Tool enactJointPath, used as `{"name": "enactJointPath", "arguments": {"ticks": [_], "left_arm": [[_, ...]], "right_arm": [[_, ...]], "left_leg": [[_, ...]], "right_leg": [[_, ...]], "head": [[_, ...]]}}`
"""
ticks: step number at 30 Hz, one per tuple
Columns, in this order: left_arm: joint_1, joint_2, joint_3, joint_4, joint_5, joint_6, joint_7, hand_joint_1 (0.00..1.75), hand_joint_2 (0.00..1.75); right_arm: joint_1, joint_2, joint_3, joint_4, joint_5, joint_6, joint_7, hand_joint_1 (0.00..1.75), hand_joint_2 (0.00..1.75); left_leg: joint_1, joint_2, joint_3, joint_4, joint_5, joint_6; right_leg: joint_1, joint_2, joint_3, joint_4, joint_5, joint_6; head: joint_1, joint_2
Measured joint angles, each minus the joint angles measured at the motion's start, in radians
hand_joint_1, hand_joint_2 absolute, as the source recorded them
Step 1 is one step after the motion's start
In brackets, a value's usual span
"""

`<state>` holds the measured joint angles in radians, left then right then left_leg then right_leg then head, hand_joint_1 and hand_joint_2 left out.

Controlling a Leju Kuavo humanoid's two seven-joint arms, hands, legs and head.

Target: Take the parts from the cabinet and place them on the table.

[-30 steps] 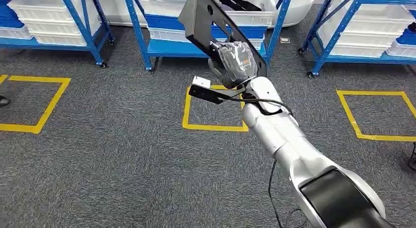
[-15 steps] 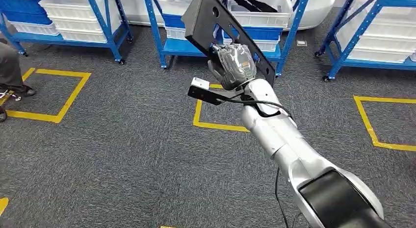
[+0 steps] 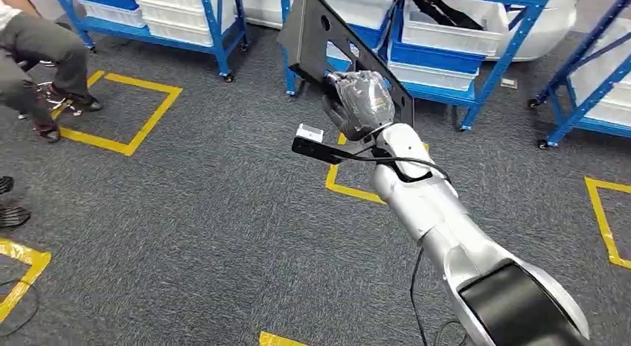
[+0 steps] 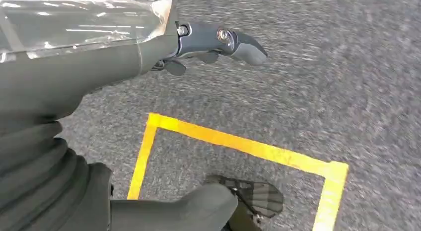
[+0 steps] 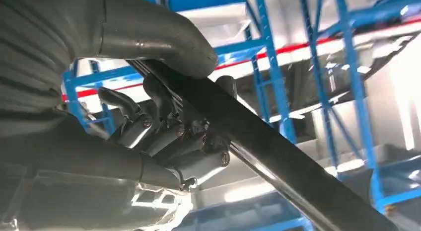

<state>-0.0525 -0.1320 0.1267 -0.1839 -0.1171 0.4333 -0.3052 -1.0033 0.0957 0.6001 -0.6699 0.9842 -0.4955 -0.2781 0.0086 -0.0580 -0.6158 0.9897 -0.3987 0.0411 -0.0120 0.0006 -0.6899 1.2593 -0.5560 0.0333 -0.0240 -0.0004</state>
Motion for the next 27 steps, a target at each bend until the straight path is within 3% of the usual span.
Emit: {"name": "enactJointPath", "arguments": {"ticks": [1, 2, 3, 4, 7, 8, 9, 10, 12, 13, 14, 15, 16, 17, 18, 19, 20, 22, 23, 24, 25, 26, 27], "left_arm": [[0.001, 0.000, 0.000, 0.000, -0.001, 0.000, 0.001, 0.00, 1.75], [0.001, 0.000, 0.000, 0.000, -0.003, 0.000, 0.001, 0.00, 1.75], [0.000, 0.000, 0.000, 0.000, -0.006, 0.000, 0.001, 0.00, 1.75], [-0.001, 0.000, 0.000, 0.000, -0.006, -0.002, 0.001, 0.00, 1.75], [0.004, -0.001, 0.000, 0.000, -0.007, -0.003, 0.002, 0.00, 1.75], [0.005, 0.003, 0.000, 0.000, -0.007, -0.002, 0.003, 0.00, 1.75], [0.006, 0.003, 0.000, 0.000, -0.007, -0.002, 0.004, 0.00, 1.75], [0.004, 0.003, 0.000, 0.000, -0.007, -0.002, 0.004, 0.00, 1.75], [0.002, 0.003, 0.000, 0.000, -0.007, 0.000, 0.004, 0.00, 1.75], [0.002, 0.003, 0.000, 0.000, -0.007, 0.000, 0.005, 0.00, 1.75], [0.003, 0.003, 0.000, 0.000, -0.007, 0.000, 0.005, 0.00, 1.75], [0.003, 0.003, 0.000, 0.000, -0.007, 0.000, 0.006, 0.00, 1.75], [0.003, 0.003, 0.000, 0.000, -0.007, 0.000, 0.007, 0.00, 1.75], [0.002, 0.005, 0.000, 0.000, -0.007, 0.000, 0.007, 0.00, 1.75], [0.001, 0.005, 0.000, 0.000, -0.008, 0.000, 0.008, 0.00, 1.75], [-0.003, 0.003, 0.000, 0.000, -0.007, 0.000, 0.008, 0.00, 1.75], [-0.004, 0.003, 0.000, 0.000, -0.007, 0.001, 0.008, 0.00, 1.75], [-0.002, 0.003, 0.000, 0.000, -0.008, 0.001, 0.008, 0.00, 1.75], [-0.002, 0.003, 0.000, 0.000, -0.008, 0.001, 0.009, 0.00, 1.75], [0.000, 0.002, 0.000, 0.000, -0.008, 0.001, 0.009, 0.00, 1.75], [0.000, 0.001, 0.000, 0.000, -0.008, 0.002, 0.009, 0.00, 1.75], [-0.002, 0.002, 0.000, 0.000, -0.009, 0.002, 0.009, 0.00, 1.75], [-0.003, 0.002, 0.000, 0.000, -0.009, 0.001, 0.009, 0.00, 1.75]], "right_arm": [[0.000, 0.000, 0.000, 0.000, 0.001, 0.002, 0.001, 1.75, 1.75], [0.000, 0.000, 0.000, -0.003, 0.001, 0.003, 0.001, 1.75, 1.75], [-0.001, -0.002, 0.000, -0.005, 0.001, 0.004, 0.002, 1.75, 1.75], [-0.002, -0.004, 0.000, -0.006, 0.003, 0.005, 0.002, 1.75, 1.75], [-0.001, 0.000, 0.002, -0.011, 0.010, 0.007, 0.002, 1.75, 1.75], [-0.002, 0.003, 0.002, -0.014, 0.011, 0.007, 0.004, 1.75, 1.75], [-0.002, 0.005, 0.002, -0.014, 0.012, 0.007, 0.005, 1.75, 1.75], [-0.003, 0.007, 0.002, -0.017, 0.013, 0.006, 0.006, 1.75, 1.75], [0.001, 0.007, 0.002, -0.016, 0.018, 0.006, 0.007, 1.75, 1.75], [0.004, 0.007, 0.002, -0.017, 0.019, 0.006, 0.008, 1.75, 1.75], [0.007, 0.007, 0.003, -0.017, 0.019, 0.006, 0.008, 1.75, 1.75], [0.009, 0.007, 0.004, -0.017, 0.021, 0.006, 0.008, 1.75, 1.75], [0.010, 0.008, 0.004, -0.017, 0.022, 0.006, 0.010, 1.75, 1.75], [0.010, 0.008, 0.005, -0.018, 0.024, 0.006, 0.011, 1.75, 1.75], [0.009, 0.008, 0.005, -0.021, 0.026, 0.006, 0.012, 1.75, 1.75], [0.009, 0.008, 0.004, -0.025, 0.028, 0.006, 0.013, 1.75, 1.75], [0.008, 0.007, 0.004, -0.025, 0.030, 0.006, 0.015, 1.75, 1.75], [0.009, 0.009, 0.005, -0.026, 0.034, 0.006, 0.016, 1.75, 1.75], [0.009, 0.009, 0.006, -0.029, 0.037, 0.006, 0.017, 1.75, 1.75], [0.010, 0.007, 0.005, -0.033, 0.037, 0.006, 0.018, 1.75, 1.75], [0.010, 0.006, 0.005, -0.033, 0.038, 0.006, 0.018, 1.75, 1.75], [0.012, 0.002, 0.005, -0.033, 0.039, 0.006, 0.018, 1.75, 1.75], [0.018, -0.002, 0.005, -0.033, 0.039, 0.006, 0.019, 1.75, 1.75]], "left_leg": [[-0.001, -0.010, 0.000, 0.002, 0.001, -0.001], [-0.001, -0.022, -0.001, 0.005, 0.001, -0.002], [0.000, -0.030, -0.005, 0.008, 0.001, -0.003], [-0.008, -0.039, -0.011, 0.017, -0.001, -0.009], [0.001, -0.059, -0.022, 0.011, 0.009, -0.028], [0.002, -0.060, -0.029, 0.016, 0.006, -0.032], [-0.003, -0.013, -0.038, 0.036, -0.011, -0.036], [-0.001, 0.024, -0.063, 0.093, -0.050, -0.042], [0.007, 0.047, -0.136, 0.248, -0.121, -0.053], [0.010, 0.051, -0.167, 0.312, -0.139, -0.059], [0.014, 0.053, -0.175, 0.327, -0.135, -0.063], [0.018, 0.057, -0.159, 0.296, -0.112, -0.065], [0.022, 0.065, -0.117, 0.217, -0.071, -0.068], [0.024, 0.086, -0.059, 0.113, -0.028, -0.068], [0.022, 0.139, -0.013, 0.036, -0.008, -0.066], [0.012, 0.144, -0.008, 0.024, -0.017, -0.062], [0.012, 0.125, -0.013, 0.022, -0.015, -0.051], [0.005, 0.104, -0.020, 0.023, -0.013, -0.040], [0.004, 0.091, -0.016, 0.014, -0.006, -0.029], [0.010, 0.083, -0.010, 0.005, 0.002, -0.018], [0.009, 0.074, -0.011, 0.003, 0.005, -0.011], [0.008, 0.062, -0.013, 0.003, 0.007, -0.006], [0.008, 0.048, -0.015, 0.003, 0.008, -0.004]], "right_leg": [[0.000, 0.004, 0.036, -0.072, 0.030, 0.005], [-0.001, 0.022, 0.086, -0.175, 0.069, 0.009], [-0.003, 0.062, 0.117, -0.243, 0.088, 0.006], [0.000, 0.059, 0.124, -0.253, 0.090, -0.004], [0.006, 0.034, 0.117, -0.249, 0.095, -0.018], [-0.015, 0.022, 0.120, -0.260, 0.103, -0.030], [-0.011, 0.013, 0.121, -0.262, 0.106, -0.037], [-0.011, 0.004, 0.120, -0.262, 0.106, -0.049], [-0.007, -0.016, 0.120, -0.262, 0.106, -0.050], [-0.007, -0.028, 0.119, -0.261, 0.106, -0.050], [-0.007, -0.039, 0.119, -0.261, 0.105, -0.049], [-0.008, -0.049, 0.119, -0.261, 0.105, -0.049], [-0.008, -0.060, 0.119, -0.261, 0.105, -0.049], [-0.009, -0.069, 0.120, -0.260, 0.102, -0.045], [-0.002, -0.075, 0.121, -0.258, 0.100, -0.041], [0.008, -0.082, 0.118, -0.256, 0.097, -0.034], [0.010, -0.092, 0.119, -0.257, 0.095, -0.030], [0.009, -0.112, 0.125, -0.262, 0.097, -0.018], [0.014, -0.123, 0.129, -0.263, 0.094, -0.009], [0.007, -0.083, 0.114, -0.246, 0.081, -0.005], [0.004, -0.041, 0.098, -0.204, 0.056, -0.011], [0.000, -0.020, 0.064, -0.125, 0.020, -0.019], [-0.001, -0.011, 0.022, -0.035, -0.015, -0.023]], "head": [[-0.001, 0.000], [0.000, 0.000], [0.001, 0.000], [0.000, 0.000], [0.000, 0.000], [-0.001, 0.000], [0.000, 0.000], [-0.012, 0.000], [-0.011, 0.000], [-0.013, 0.000], [-0.012, 0.000], [-0.012, 0.000], [-0.012, 0.000], [-0.012, 0.000], [-0.013, 0.000], [-0.014, 0.000], [-0.003, 0.000], [-0.003, 0.000], [-0.003, 0.000], [-0.001, 0.000], [-0.002, 0.000], [0.001, 0.000], [0.000, 0.000]]}}
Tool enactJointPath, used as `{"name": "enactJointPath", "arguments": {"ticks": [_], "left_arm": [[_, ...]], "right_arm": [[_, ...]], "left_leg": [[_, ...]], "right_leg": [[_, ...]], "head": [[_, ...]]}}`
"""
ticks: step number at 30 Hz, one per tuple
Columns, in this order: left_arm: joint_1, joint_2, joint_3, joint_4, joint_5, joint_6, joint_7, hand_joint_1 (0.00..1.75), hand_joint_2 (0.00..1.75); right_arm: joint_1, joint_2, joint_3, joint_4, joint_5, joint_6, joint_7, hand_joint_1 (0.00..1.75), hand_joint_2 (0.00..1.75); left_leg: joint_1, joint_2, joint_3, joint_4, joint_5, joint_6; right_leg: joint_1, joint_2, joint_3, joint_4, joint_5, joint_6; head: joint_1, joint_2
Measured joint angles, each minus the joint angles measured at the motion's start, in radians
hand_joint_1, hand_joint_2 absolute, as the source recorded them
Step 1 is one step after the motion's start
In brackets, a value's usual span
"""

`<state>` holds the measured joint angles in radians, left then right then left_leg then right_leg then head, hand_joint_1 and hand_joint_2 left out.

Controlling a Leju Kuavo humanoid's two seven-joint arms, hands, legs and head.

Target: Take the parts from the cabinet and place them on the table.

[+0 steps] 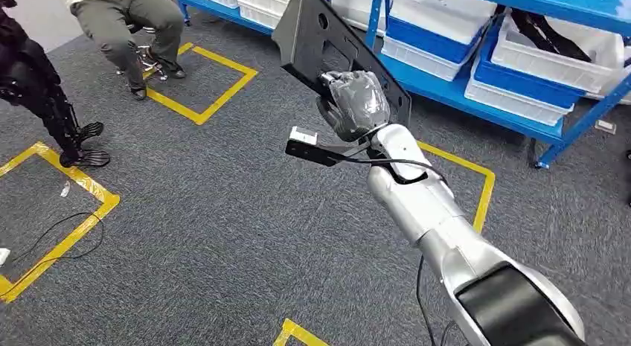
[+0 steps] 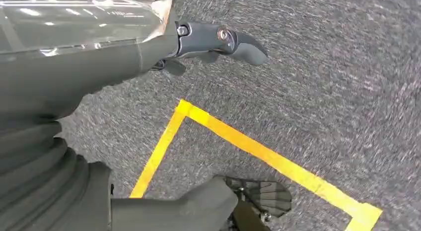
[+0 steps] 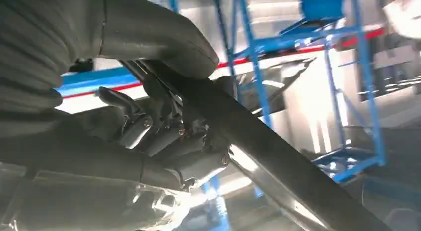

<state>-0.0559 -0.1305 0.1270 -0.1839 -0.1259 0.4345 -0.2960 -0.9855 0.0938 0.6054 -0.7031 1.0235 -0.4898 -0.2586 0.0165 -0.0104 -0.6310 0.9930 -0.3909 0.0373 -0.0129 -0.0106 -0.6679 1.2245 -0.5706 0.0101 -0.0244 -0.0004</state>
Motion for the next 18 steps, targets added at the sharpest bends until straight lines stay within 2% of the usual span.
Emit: {"name": "enactJointPath", "arguments": {"ticks": [1, 2, 3, 4, 5, 6, 7, 8, 10, 11, 12, 13, 14, 15, 16, 17, 18], "left_arm": [[0.000, 0.000, 0.000, 0.000, 0.000, -0.001, 0.000, 0.00, 1.75], [0.001, 0.000, 0.000, 0.000, 0.000, -0.002, 0.000, 0.00, 1.75], [0.002, 0.000, 0.000, 0.000, -0.001, -0.004, 0.000, 0.00, 1.75], [0.004, 0.000, 0.000, 0.000, -0.001, -0.005, 0.000, 0.00, 1.75], [0.005, 0.000, 0.000, 0.000, -0.002, -0.007, 0.001, 0.00, 1.75], [0.005, 0.000, 0.000, 0.000, -0.003, -0.009, 0.001, 0.00, 1.75], [0.005, 0.000, 0.000, 0.000, -0.003, -0.010, 0.000, 0.00, 1.75], [0.003, 0.000, 0.000, 0.000, -0.003, -0.010, 0.000, 0.00, 1.75], [0.006, 0.000, 0.000, 0.000, -0.003, -0.010, 0.000, 0.00, 1.75], [0.010, 0.000, 0.000, 0.000, -0.003, -0.011, 0.000, 0.00, 1.75], [0.011, 0.004, 0.000, 0.000, -0.003, -0.011, 0.000, 0.00, 1.75], [0.012, 0.002, 0.000, 0.000, -0.003, -0.011, 0.000, 0.00, 1.75], [0.010, 0.002, 0.000, 0.000, -0.003, -0.010, 0.000, 0.00, 1.75], [0.008, 0.002, 0.000, 0.000, -0.003, -0.010, -0.001, 0.00, 1.75], [0.007, 0.002, 0.000, 0.000, -0.003, -0.010, -0.001, 0.00, 1.75], [0.007, 0.002, 0.000, 0.000, -0.003, -0.011, -0.001, 0.00, 1.75], [0.008, 0.002, 0.000, 0.000, -0.003, -0.011, -0.001, 0.00, 1.75]], "right_arm": [[0.006, -0.004, 0.000, 0.000, 0.001, 0.000, 0.002, 1.75, 1.75], [0.013, -0.006, 0.000, 0.000, 0.003, 0.000, 0.002, 1.75, 1.75], [0.018, -0.011, 0.000, 0.000, 0.005, 0.000, 0.002, 1.75, 1.75], [0.019, -0.011, 0.000, 0.000, 0.006, 0.000, 0.003, 1.75, 1.75], [0.017, -0.011, 0.000, 0.000, 0.006, 0.000, 0.003, 1.75, 1.75], [0.016, -0.012, -0.001, 0.000, 0.006, 0.000, 0.003, 1.75, 1.75], [0.016, -0.015, -0.003, 0.000, 0.006, 0.001, 0.003, 1.75, 1.75], [0.015, -0.016, -0.004, -0.001, 0.007, 0.002, 0.003, 1.75, 1.75], [0.015, -0.013, -0.005, -0.002, 0.009, 0.002, 0.002, 1.75, 1.75], [0.014, -0.012, -0.006, -0.003, 0.008, 0.002, 0.002, 1.75, 1.75], [0.011, -0.009, -0.006, -0.003, 0.008, 0.002, 0.002, 1.75, 1.75], [0.010, -0.007, -0.006, -0.003, 0.007, 0.003, 0.002, 1.75, 1.75], [0.009, -0.007, -0.007, -0.005, 0.007, 0.003, 0.002, 1.75, 1.75], [0.009, -0.007, -0.007, -0.005, 0.007, 0.005, 0.002, 1.75, 1.75], [0.010, -0.008, -0.007, -0.005, 0.008, 0.005, 0.002, 1.75, 1.75], [0.011, -0.008, -0.007, -0.005, 0.008, 0.005, 0.002, 1.75, 1.75], [0.011, -0.008, -0.007, -0.005, 0.008, 0.005, 0.002, 1.75, 1.75]], "left_leg": [[0.000, -0.015, -0.001, 0.000, 0.001, 0.001], [0.000, -0.031, -0.002, 0.001, 0.002, 0.002], [-0.001, -0.048, -0.002, 0.002, 0.002, 0.001], [-0.001, -0.061, -0.002, 0.003, 0.003, 0.000], [-0.001, -0.072, -0.002, 0.006, 0.003, -0.001], [-0.001, -0.085, -0.002, 0.010, 0.003, -0.003], [-0.001, -0.092, -0.005, 0.012, 0.003, -0.008], [-0.005, -0.102, -0.011, 0.017, 0.001, -0.016], [-0.002, -0.111, -0.016, 0.013, 0.008, -0.026], [0.000, -0.120, -0.020, 0.009, 0.013, -0.035], [0.003, -0.106, -0.026, 0.016, 0.008, -0.037], [-0.004, -0.052, -0.038, 0.046, -0.015, -0.040], [-0.003, -0.018, -0.068, 0.110, -0.055, -0.046], [0.000, -0.002, -0.107, 0.196, -0.097, -0.051], [0.003, 0.003, -0.146, 0.276, -0.129, -0.055], [0.005, 0.005, -0.170, 0.329, -0.144, -0.059], [0.007, 0.008, -0.169, 0.330, -0.134, -0.061]], "right_leg": [[0.000, 0.004, -0.037, 0.071, -0.022, 0.001], [0.002, 0.008, -0.055, 0.105, -0.026, 0.008], [0.001, 0.009, -0.045, 0.081, -0.009, 0.017], [0.001, 0.011, -0.014, 0.015, 0.021, 0.025], [0.000, 0.017, 0.031, -0.075, 0.058, 0.033], [-0.005, 0.037, 0.083, -0.180, 0.095, 0.038], [-0.008, 0.061, 0.090, -0.205, 0.093, 0.030], [-0.004, 0.055, 0.098, -0.214, 0.102, 0.018], [0.002, 0.046, 0.094, -0.210, 0.104, 0.009], [0.001, 0.036, 0.095, -0.212, 0.109, -0.002], [-0.012, 0.024, 0.097, -0.218, 0.116, -0.013], [-0.010, 0.017, 0.097, -0.219, 0.116, -0.021], [-0.009, 0.008, 0.097, -0.219, 0.115, -0.028], [-0.006, -0.002, 0.097, -0.218, 0.114, -0.029], [-0.005, -0.014, 0.096, -0.218, 0.114, -0.029], [-0.004, -0.026, 0.095, -0.218, 0.114, -0.029], [-0.004, -0.038, 0.096, -0.218, 0.113, -0.029]], "head": [[0.002, 0.000], [0.003, 0.000], [0.003, 0.000], [0.003, 0.000], [0.003, 0.000], [0.003, 0.000], [0.003, 0.000], [0.004, 0.000], [0.000, 0.000], [0.002, 0.000], [0.002, 0.000], [-0.003, 0.000], [-0.012, 0.000], [-0.012, 0.000], [-0.012, 0.000], [-0.013, 0.000], [-0.012, 0.000]]}}
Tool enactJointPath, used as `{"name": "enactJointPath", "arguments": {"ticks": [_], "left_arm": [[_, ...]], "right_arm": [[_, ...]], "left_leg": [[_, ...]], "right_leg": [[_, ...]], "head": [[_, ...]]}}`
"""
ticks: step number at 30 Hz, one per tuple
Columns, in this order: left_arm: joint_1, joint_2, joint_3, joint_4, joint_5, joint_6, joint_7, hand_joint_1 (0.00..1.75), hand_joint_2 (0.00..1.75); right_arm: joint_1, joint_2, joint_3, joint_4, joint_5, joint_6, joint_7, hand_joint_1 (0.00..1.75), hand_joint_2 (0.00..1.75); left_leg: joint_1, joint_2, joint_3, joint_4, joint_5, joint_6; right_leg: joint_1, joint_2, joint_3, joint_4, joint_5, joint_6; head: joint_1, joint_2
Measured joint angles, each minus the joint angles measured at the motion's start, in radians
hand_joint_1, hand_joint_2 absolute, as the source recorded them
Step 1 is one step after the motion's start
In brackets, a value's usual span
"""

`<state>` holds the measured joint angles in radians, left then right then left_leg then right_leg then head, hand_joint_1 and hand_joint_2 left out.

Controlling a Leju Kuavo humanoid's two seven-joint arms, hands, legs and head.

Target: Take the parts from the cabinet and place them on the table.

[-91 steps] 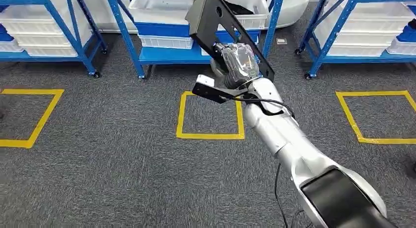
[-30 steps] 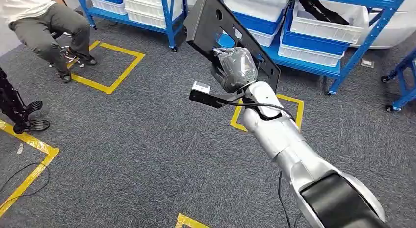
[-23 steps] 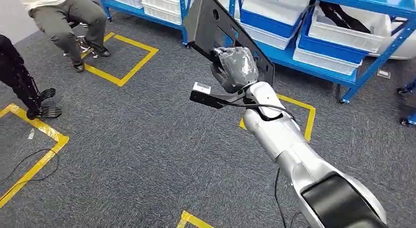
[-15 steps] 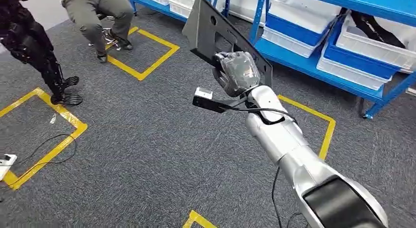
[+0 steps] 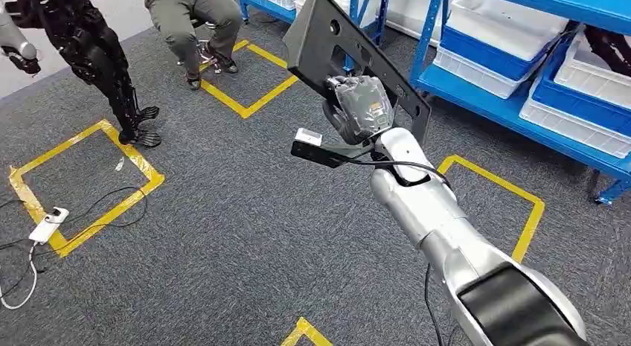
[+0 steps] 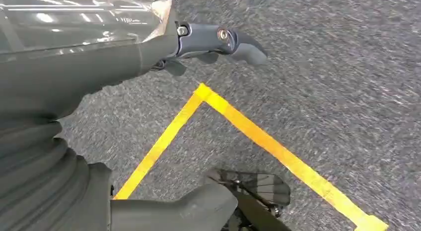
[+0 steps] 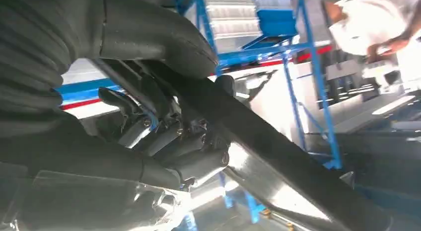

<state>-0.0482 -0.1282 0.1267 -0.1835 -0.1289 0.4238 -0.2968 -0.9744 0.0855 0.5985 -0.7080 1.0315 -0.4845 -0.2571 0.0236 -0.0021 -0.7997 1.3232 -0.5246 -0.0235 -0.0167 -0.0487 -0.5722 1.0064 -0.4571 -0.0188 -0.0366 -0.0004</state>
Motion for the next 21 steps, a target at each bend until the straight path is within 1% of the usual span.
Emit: {"name": "enactJointPath", "arguments": {"ticks": [1, 2, 3, 4, 5, 6, 7, 8, 9, 10, 11, 12, 13, 14, 15, 16, 17, 18, 19, 20, 21], "left_arm": [[0.000, 0.000, 0.000, 0.000, 0.000, 0.000, 0.000, 0.00, 1.75], [0.000, 0.000, 0.000, 0.000, 0.000, 0.000, 0.000, 0.00, 1.75], [-0.001, 0.002, 0.000, 0.000, 0.000, 0.000, 0.000, 0.00, 1.75], [-0.003, 0.001, 0.000, 0.000, 0.000, 0.000, 0.000, 0.00, 1.75], [-0.006, 0.001, 0.000, 0.000, 0.000, -0.003, 0.000, 0.00, 1.75], [-0.006, 0.001, 0.000, 0.000, 0.000, -0.008, 0.001, 0.00, 1.75], [-0.006, 0.001, 0.000, 0.000, 0.000, -0.020, 0.024, 0.00, 1.75], [-0.006, 0.002, 0.000, 0.000, -0.007, -0.033, 0.059, 0.00, 1.75], [-0.006, 0.002, 0.000, 0.000, -0.014, -0.054, 0.110, 0.00, 1.75], [-0.005, 0.000, -0.003, 0.000, -0.021, -0.082, 0.171, 0.00, 1.75], [-0.005, 0.001, -0.007, 0.001, -0.027, -0.108, 0.218, 0.00, 1.75], [-0.006, 0.001, -0.008, 0.001, -0.029, -0.127, 0.240, 0.00, 1.75], [-0.006, 0.001, -0.011, 0.001, -0.033, -0.140, 0.262, 0.00, 1.75], [-0.006, 0.001, -0.014, 0.001, -0.039, -0.156, 0.292, 0.00, 1.75], [-0.006, 0.000, -0.017, 0.001, -0.039, -0.165, 0.319, 0.00, 1.75], [-0.005, 0.000, -0.021, 0.001, -0.043, -0.173, 0.343, 0.00, 1.75], [-0.003, 0.001, -0.025, 0.001, -0.050, -0.177, 0.359, 0.00, 1.75], [-0.002, 0.001, -0.026, 0.001, -0.050, -0.179, 0.364, 0.00, 1.75], [-0.003, 0.001, -0.028, 0.001, -0.053, -0.179, 0.371, 0.00, 1.75], [-0.004, 0.001, -0.030, 0.001, -0.055, -0.179, 0.378, 0.00, 1.75], [-0.004, 0.001, -0.032, 0.001, -0.056, -0.176, 0.384, 0.00, 1.75]], "right_arm": [[0.000, 0.000, 0.000, 0.000, 0.000, 0.000, 0.000, 1.75, 1.75], [-0.001, 0.000, 0.000, 0.000, 0.000, 0.000, 0.000, 1.75, 1.75], [-0.002, 0.000, 0.000, 0.000, 0.000, 0.000, 0.000, 1.75, 1.75], [-0.004, 0.000, -0.001, -0.001, 0.000, 0.000, 0.000, 1.75, 1.75], [-0.007, 0.000, -0.002, -0.001, 0.000, 0.000, 0.000, 1.75, 1.75], [-0.008, -0.001, -0.002, -0.001, 0.000, 0.000, 0.000, 1.75, 1.75], [-0.009, 0.001, -0.002, -0.001, 0.000, 0.001, -0.004, 1.75, 1.75], [-0.010, 0.002, -0.002, -0.001, 0.000, 0.002, -0.007, 1.75, 1.75], [-0.012, 0.007, -0.002, -0.001, 0.000, 0.002, -0.013, 1.75, 1.75], [-0.014, 0.007, -0.002, -0.001, 0.000, 0.003, -0.015, 1.75, 1.75], [-0.016, 0.007, -0.003, -0.001, 0.000, 0.003, -0.020, 1.75, 1.75], [-0.015, 0.007, -0.003, 0.000, 0.000, 0.007, -0.021, 1.75, 1.75], [-0.013, 0.005, -0.003, 0.001, 0.000, 0.010, -0.021, 1.75, 1.75], [-0.009, 0.002, -0.002, 0.001, 0.001, 0.013, -0.021, 1.75, 1.75], [-0.005, 0.001, -0.002, 0.001, 0.001, 0.014, -0.021, 1.75, 1.75], [-0.003, -0.001, -0.002, 0.001, 0.002, 0.014, -0.021, 1.75, 1.75], [-0.003, -0.001, -0.002, 0.001, 0.002, 0.014, -0.021, 1.75, 1.75], [-0.005, 0.000, -0.002, 0.001, 0.002, 0.014, -0.021, 1.75, 1.75], [-0.006, 0.000, -0.002, 0.001, 0.003, 0.014, -0.020, 1.75, 1.75], [-0.007, -0.001, -0.003, 0.001, 0.003, 0.014, -0.019, 1.75, 1.75], [-0.008, 0.001, -0.003, 0.001, 0.004, 0.014, -0.018, 1.75, 1.75]], "left_leg": [[0.001, 0.003, 0.025, -0.046, 0.027, 0.000], [0.002, 0.012, 0.074, -0.132, 0.066, 0.002], [0.001, 0.036, 0.132, -0.232, 0.103, 0.006], [-0.004, 0.095, 0.174, -0.303, 0.111, 0.011], [-0.010, 0.094, 0.174, -0.309, 0.111, 0.018], [-0.013, 0.075, 0.169, -0.308, 0.111, 0.024], [-0.016, 0.064, 0.167, -0.308, 0.111, 0.028], [-0.019, 0.051, 0.165, -0.310, 0.113, 0.034], [-0.017, 0.038, 0.174, -0.321, 0.121, 0.044], [-0.012, 0.028, 0.179, -0.328, 0.126, 0.052], [-0.011, 0.019, 0.178, -0.329, 0.131, 0.062], [-0.012, 0.005, 0.177, -0.329, 0.132, 0.064], [-0.012, -0.010, 0.175, -0.329, 0.133, 0.065], [-0.012, -0.028, 0.174, -0.329, 0.133, 0.065], [-0.012, -0.045, 0.174, -0.329, 0.134, 0.065], [-0.012, -0.063, 0.174, -0.328, 0.134, 0.065], [-0.012, -0.078, 0.174, -0.327, 0.135, 0.064], [-0.012, -0.092, 0.174, -0.326, 0.136, 0.061], [-0.012, -0.104, 0.173, -0.324, 0.137, 0.059], [-0.019, -0.116, 0.168, -0.315, 0.134, 0.052], [-0.017, -0.124, 0.163, -0.317, 0.135, 0.046]], "right_leg": [[0.000, -0.009, 0.000, 0.000, 0.000, 0.000], [0.000, -0.020, 0.001, 0.000, -0.001, 0.001], [0.000, -0.030, 0.003, 0.001, -0.003, 0.004], [0.007, -0.038, 0.005, 0.001, -0.005, 0.008], [0.020, -0.047, 0.003, 0.002, -0.009, 0.015], [0.017, -0.055, 0.005, 0.001, -0.009, 0.017], [0.017, -0.067, 0.009, -0.001, -0.010, 0.022], [0.017, -0.079, 0.013, -0.005, -0.010, 0.029], [0.023, -0.087, 0.015, -0.003, -0.016, 0.037], [0.015, -0.041, 0.002, 0.020, -0.031, 0.039], [0.013, 0.006, -0.021, 0.078, -0.061, 0.031], [0.010, 0.030, -0.062, 0.166, -0.098, 0.024], [0.009, 0.039, -0.101, 0.246, -0.126, 0.021], [0.009, 0.043, -0.138, 0.315, -0.145, 0.024], [0.010, 0.045, -0.151, 0.332, -0.142, 0.029], [0.010, 0.048, -0.139, 0.297, -0.120, 0.038], [0.009, 0.051, -0.104, 0.219, -0.084, 0.047], [0.007, 0.062, -0.059, 0.120, -0.043, 0.055], [0.002, 0.100, -0.020, 0.036, -0.012, 0.058], [0.004, 0.125, -0.011, 0.005, -0.006, 0.050], [0.004, 0.108, -0.005, 0.006, -0.001, 0.041]], "head": [[-0.001, 0.000], [0.000, 0.000], [-0.001, 0.000], [-0.002, 0.000], [0.002, 0.000], [0.009, 0.000], [0.009, 0.000], [0.008, 0.000], [0.010, 0.000], [0.011, 0.000], [0.010, 0.000], [0.013, 0.000], [0.013, 0.000], [0.015, 0.000], [0.014, 0.000], [0.015, 0.000], [0.015, 0.000], [0.014, 0.000], [0.015, 0.000], [0.014, 0.000], [0.014, 0.000]]}}
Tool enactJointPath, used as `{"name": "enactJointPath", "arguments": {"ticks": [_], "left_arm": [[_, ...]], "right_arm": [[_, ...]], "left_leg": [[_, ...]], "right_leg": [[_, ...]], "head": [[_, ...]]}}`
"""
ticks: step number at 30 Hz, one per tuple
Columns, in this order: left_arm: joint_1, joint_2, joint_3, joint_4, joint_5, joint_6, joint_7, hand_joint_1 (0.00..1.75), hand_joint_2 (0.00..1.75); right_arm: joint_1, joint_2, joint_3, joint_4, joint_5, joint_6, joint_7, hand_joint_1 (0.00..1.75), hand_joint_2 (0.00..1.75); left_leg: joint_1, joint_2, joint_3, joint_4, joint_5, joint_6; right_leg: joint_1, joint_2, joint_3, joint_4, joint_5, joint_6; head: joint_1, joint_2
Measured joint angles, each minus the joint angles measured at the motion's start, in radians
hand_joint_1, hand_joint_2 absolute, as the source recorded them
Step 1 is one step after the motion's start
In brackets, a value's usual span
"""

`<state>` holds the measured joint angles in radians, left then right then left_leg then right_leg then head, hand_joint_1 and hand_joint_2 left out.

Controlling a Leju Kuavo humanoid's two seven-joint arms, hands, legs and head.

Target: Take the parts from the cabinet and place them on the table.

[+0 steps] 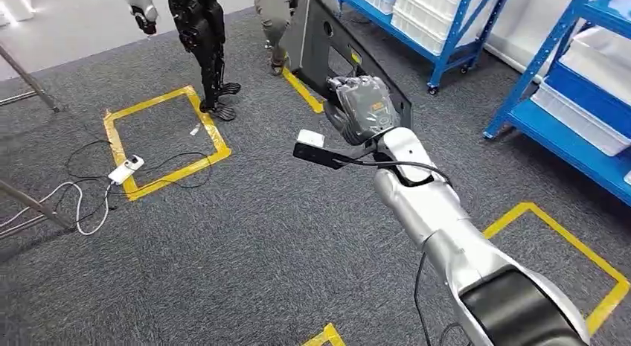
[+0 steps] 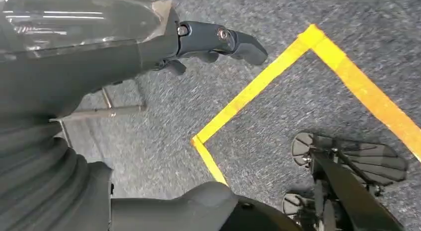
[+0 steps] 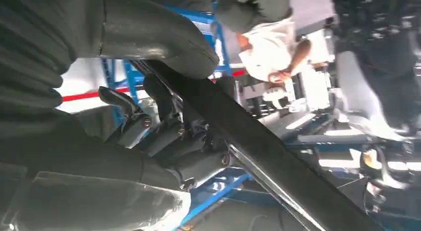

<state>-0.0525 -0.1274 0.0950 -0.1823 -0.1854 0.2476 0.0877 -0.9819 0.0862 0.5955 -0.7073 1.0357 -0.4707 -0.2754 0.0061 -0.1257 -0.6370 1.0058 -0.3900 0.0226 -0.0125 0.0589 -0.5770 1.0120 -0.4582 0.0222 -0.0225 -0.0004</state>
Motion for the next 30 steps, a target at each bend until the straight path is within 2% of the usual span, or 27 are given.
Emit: {"name": "enactJointPath", "arguments": {"ticks": [2, 3, 4, 5, 6, 13, 14, 15, 16, 17, 18, 19, 20, 21, 22, 23, 24, 25, 26, 27, 28, 29, 30], "left_arm": [[0.004, 0.000, -0.005, 0.000, -0.002, 0.001, 0.011, 0.00, 1.75], [0.006, 0.000, -0.007, 0.001, -0.002, 0.001, 0.013, 0.00, 1.75], [0.008, 0.002, -0.007, 0.001, -0.003, 0.003, 0.014, 0.00, 1.75], [0.008, 0.002, -0.007, 0.001, -0.003, 0.004, 0.015, 0.00, 1.75], [0.006, 0.002, -0.008, 0.001, -0.003, 0.003, 0.015, 0.00, 1.75], [0.005, 0.002, -0.007, 0.001, -0.003, 0.003, 0.015, 0.00, 1.75], [0.004, 0.003, -0.008, 0.001, -0.003, 0.003, 0.015, 0.00, 1.75], [0.003, 0.005, -0.008, 0.001, -0.003, 0.002, 0.015, 0.00, 1.75], [0.003, 0.005, -0.008, 0.001, -0.003, 0.002, 0.015, 0.00, 1.75], [0.003, 0.007, -0.008, 0.001, -0.003, -0.002, 0.015, 0.00, 1.75], [0.004, 0.013, -0.008, 0.001, -0.003, -0.006, 0.014, 0.00, 1.75], [0.001, 0.015, -0.008, 0.001, -0.004, -0.009, 0.010, 0.00, 1.75], [-0.001, 0.018, -0.008, 0.001, -0.013, -0.013, 0.007, 0.00, 1.75], [0.000, 0.020, -0.008, 0.001, -0.013, -0.014, 0.007, 0.00, 1.75], [0.000, 0.021, -0.008, 0.001, -0.013, -0.014, 0.007, 0.00, 1.75], [0.000, 0.021, -0.008, 0.001, -0.014, -0.014, 0.007, 0.00, 1.75], [-0.001, 0.021, -0.008, 0.001, -0.014, -0.014, 0.007, 0.00, 1.75], [0.000, 0.021, -0.008, 0.001, -0.014, -0.014, 0.007, 0.00, 1.75], [0.000, 0.021, -0.008, 0.001, -0.014, -0.014, 0.007, 0.00, 1.75], [0.002, 0.021, -0.008, 0.001, -0.014, -0.014, 0.007, 0.00, 1.75], [0.002, 0.021, -0.008, 0.001, -0.014, -0.014, 0.007, 0.00, 1.75], [0.002, 0.021, -0.008, 0.001, -0.015, -0.014, 0.006, 0.00, 1.75], [0.000, 0.021, -0.008, 0.001, -0.016, -0.014, 0.005, 0.00, 1.75]], "right_arm": [[0.000, 0.005, 0.001, 0.000, 0.002, 0.000, 0.000, 1.75, 1.75], [0.000, 0.009, 0.001, -0.001, 0.002, 0.000, 0.002, 1.75, 1.75], [-0.001, 0.012, 0.001, -0.002, 0.003, 0.000, 0.005, 1.75, 1.75], [-0.002, 0.016, 0.000, -0.002, 0.003, 0.000, 0.006, 1.75, 1.75], [-0.002, 0.016, 0.000, -0.002, 0.004, 0.000, 0.008, 1.75, 1.75], [-0.002, 0.016, 0.000, -0.002, 0.005, 0.001, 0.008, 1.75, 1.75], [-0.002, 0.015, -0.001, -0.002, 0.005, 0.001, 0.008, 1.75, 1.75], [-0.001, 0.013, -0.002, -0.002, 0.006, 0.001, 0.011, 1.75, 1.75], [0.000, 0.013, -0.002, -0.002, 0.006, 0.001, 0.012, 1.75, 1.75], [0.001, 0.013, -0.002, -0.002, 0.011, 0.001, 0.015, 1.75, 1.75], [0.001, 0.014, -0.002, -0.002, 0.015, 0.004, 0.017, 1.75, 1.75], [-0.001, 0.014, -0.005, -0.003, 0.016, 0.006, 0.018, 1.75, 1.75], [-0.001, 0.009, -0.011, -0.012, 0.022, 0.019, 0.022, 1.75, 1.75], [0.000, 0.007, -0.013, -0.019, 0.024, 0.021, 0.024, 1.75, 1.75], [0.001, -0.004, -0.015, -0.021, 0.024, 0.022, 0.026, 1.75, 1.75], [0.006, -0.011, -0.015, -0.021, 0.024, 0.023, 0.028, 1.75, 1.75], [0.012, -0.014, -0.015, -0.021, 0.024, 0.023, 0.029, 1.75, 1.75], [0.017, -0.019, -0.016, -0.021, 0.024, 0.023, 0.029, 1.75, 1.75], [0.018, -0.021, -0.016, -0.021, 0.024, 0.023, 0.030, 1.75, 1.75], [0.017, -0.021, -0.016, -0.021, 0.024, 0.023, 0.031, 1.75, 1.75], [0.016, -0.021, -0.016, -0.022, 0.026, 0.023, 0.031, 1.75, 1.75], [0.014, -0.022, -0.018, -0.024, 0.028, 0.023, 0.031, 1.75, 1.75], [0.014, -0.024, -0.019, -0.024, 0.031, 0.023, 0.032, 1.75, 1.75]], "left_leg": [[0.007, -0.016, -0.003, -0.006, 0.006, -0.014], [0.007, -0.026, -0.010, -0.006, 0.007, -0.021], [0.007, 0.014, -0.014, 0.014, -0.006, -0.021], [0.003, 0.071, -0.035, 0.062, -0.041, -0.025], [0.005, 0.090, -0.056, 0.104, -0.065, -0.028], [0.006, 0.092, -0.060, 0.113, -0.070, -0.029], [0.008, 0.100, -0.074, 0.141, -0.084, -0.031], [0.012, 0.114, -0.133, 0.255, -0.132, -0.038], [0.013, 0.116, -0.142, 0.275, -0.138, -0.039], [0.018, 0.123, -0.159, 0.308, -0.133, -0.046], [0.024, 0.141, -0.078, 0.155, -0.054, -0.048], [0.020, 0.216, 0.003, 0.014, -0.022, -0.043], [0.007, 0.172, -0.004, 0.015, -0.018, -0.018], [0.010, 0.145, 0.004, 0.001, -0.007, 0.001], [0.007, 0.116, 0.003, -0.002, -0.003, 0.014], [0.007, 0.101, 0.003, -0.002, -0.004, 0.015], [0.006, 0.084, 0.003, -0.002, -0.004, 0.015], [0.005, 0.066, 0.003, -0.001, -0.004, 0.015], [0.004, 0.050, 0.003, 0.000, -0.003, 0.015], [0.003, 0.035, 0.004, 0.001, -0.003, 0.015], [0.003, 0.026, 0.004, 0.002, -0.003, 0.014], [0.003, 0.014, 0.002, 0.003, -0.003, 0.013], [-0.003, 0.000, -0.001, 0.007, -0.006, 0.007]], "right_leg": [[0.009, -0.012, -0.002, 0.002, 0.002, -0.013], [-0.002, -0.025, 0.004, -0.005, 0.007, -0.022], [-0.009, -0.037, 0.007, -0.012, 0.013, -0.029], [-0.008, -0.046, 0.008, -0.013, 0.011, -0.042], [-0.007, -0.053, 0.009, -0.013, 0.010, -0.043], [-0.007, -0.054, 0.009, -0.013, 0.010, -0.043], [-0.005, -0.058, 0.009, -0.013, 0.010, -0.043], [-0.001, -0.078, 0.008, -0.013, 0.009, -0.045], [0.000, -0.082, 0.007, -0.013, 0.008, -0.045], [0.000, -0.104, 0.007, -0.012, 0.007, -0.046], [-0.001, -0.128, 0.009, -0.011, 0.004, -0.042], [0.009, -0.145, 0.011, -0.009, -0.004, -0.030], [0.015, -0.177, 0.019, -0.010, -0.011, -0.011], [0.018, -0.185, 0.011, -0.004, -0.022, 0.005], [0.005, -0.082, -0.069, 0.173, -0.103, -0.011], [0.005, -0.072, -0.111, 0.255, -0.129, -0.015], [0.007, -0.066, -0.143, 0.311, -0.138, -0.012], [0.007, -0.061, -0.151, 0.309, -0.125, -0.007], [0.007, -0.058, -0.134, 0.261, -0.098, -0.001], [0.007, -0.049, -0.093, 0.163, -0.053, 0.007], [0.006, -0.033, -0.059, 0.088, -0.021, 0.010], [0.004, 0.016, -0.027, 0.006, 0.007, 0.009], [0.006, 0.008, -0.016, 0.000, 0.012, 0.000]], "head": [[0.001, 0.000], [0.000, 0.000], [-0.002, 0.000], [-0.009, 0.000], [-0.011, 0.000], [-0.011, 0.000], [-0.011, 0.000], [-0.011, 0.000], [-0.011, 0.000], [-0.011, 0.000], [-0.012, 0.000], [-0.012, 0.000], [0.000, 0.000], [0.001, 0.000], [0.003, 0.000], [0.003, 0.000], [0.004, 0.000], [0.005, 0.000], [0.004, 0.000], [0.004, 0.000], [0.003, 0.000], [0.005, 0.000], [0.003, 0.000]]}}
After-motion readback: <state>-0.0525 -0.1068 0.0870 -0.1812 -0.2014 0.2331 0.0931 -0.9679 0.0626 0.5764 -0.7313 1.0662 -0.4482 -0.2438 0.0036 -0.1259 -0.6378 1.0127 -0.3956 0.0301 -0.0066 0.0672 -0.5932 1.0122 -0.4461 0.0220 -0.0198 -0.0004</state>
